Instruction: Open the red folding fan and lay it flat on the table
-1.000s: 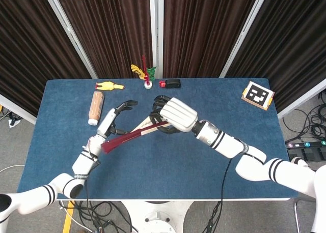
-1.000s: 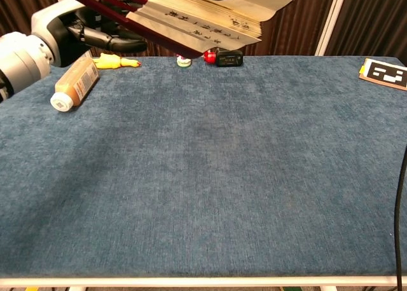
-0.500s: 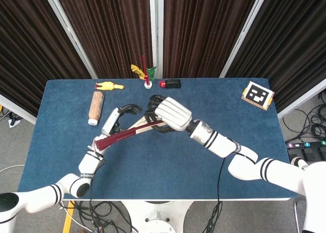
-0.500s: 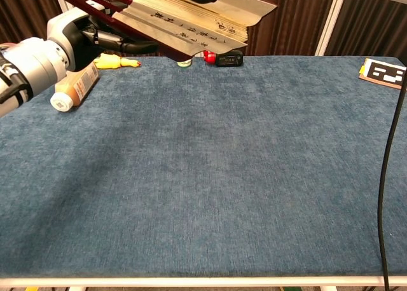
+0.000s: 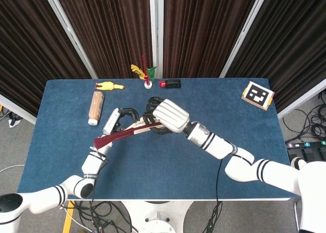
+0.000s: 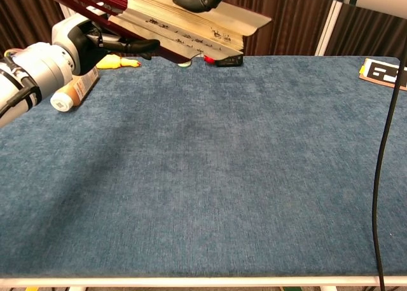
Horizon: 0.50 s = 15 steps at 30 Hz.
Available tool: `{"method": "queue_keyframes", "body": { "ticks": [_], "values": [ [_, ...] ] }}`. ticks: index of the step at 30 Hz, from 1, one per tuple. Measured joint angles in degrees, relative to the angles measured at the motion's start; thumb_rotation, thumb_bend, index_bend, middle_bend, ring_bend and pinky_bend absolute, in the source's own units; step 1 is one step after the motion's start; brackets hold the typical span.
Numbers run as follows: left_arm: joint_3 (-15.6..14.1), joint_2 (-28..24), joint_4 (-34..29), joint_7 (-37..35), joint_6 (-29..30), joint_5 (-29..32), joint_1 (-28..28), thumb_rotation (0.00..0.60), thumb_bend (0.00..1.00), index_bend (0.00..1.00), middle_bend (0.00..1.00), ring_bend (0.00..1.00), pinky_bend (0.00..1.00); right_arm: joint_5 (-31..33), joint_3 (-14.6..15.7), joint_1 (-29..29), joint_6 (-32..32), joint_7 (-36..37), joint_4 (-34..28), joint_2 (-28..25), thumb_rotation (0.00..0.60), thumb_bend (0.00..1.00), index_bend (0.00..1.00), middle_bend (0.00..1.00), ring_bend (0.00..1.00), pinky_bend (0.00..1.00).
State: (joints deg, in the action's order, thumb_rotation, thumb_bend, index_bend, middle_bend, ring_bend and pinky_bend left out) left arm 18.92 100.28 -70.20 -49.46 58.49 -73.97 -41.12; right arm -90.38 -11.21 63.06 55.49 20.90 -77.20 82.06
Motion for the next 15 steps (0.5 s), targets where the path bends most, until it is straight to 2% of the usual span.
{"method": "queue_keyframes", "body": {
  "ticks": [5, 15],
  "values": [
    [0.2, 0.4, 0.3, 0.4, 0.1, 0.2, 0.0, 0.6, 0.37, 0.79, 0.73, 0.58, 0.46, 0.2, 0.0, 0.0, 0.1, -0.4, 0.1, 0.6, 0.6, 0.95, 0.79, 0.62, 0.33, 0.22],
    [-1.5, -1.2, 1.7, 4.5, -0.4, 0.5, 1.3, 0.6, 0.4, 0.8, 0.74, 0.58, 0.46, -0.3, 1.0, -1.0, 0.3, -2.1, -0.5, -1.8, 0.6, 0.96, 0.79, 0.63, 0.34, 0.22]
  ]
}}
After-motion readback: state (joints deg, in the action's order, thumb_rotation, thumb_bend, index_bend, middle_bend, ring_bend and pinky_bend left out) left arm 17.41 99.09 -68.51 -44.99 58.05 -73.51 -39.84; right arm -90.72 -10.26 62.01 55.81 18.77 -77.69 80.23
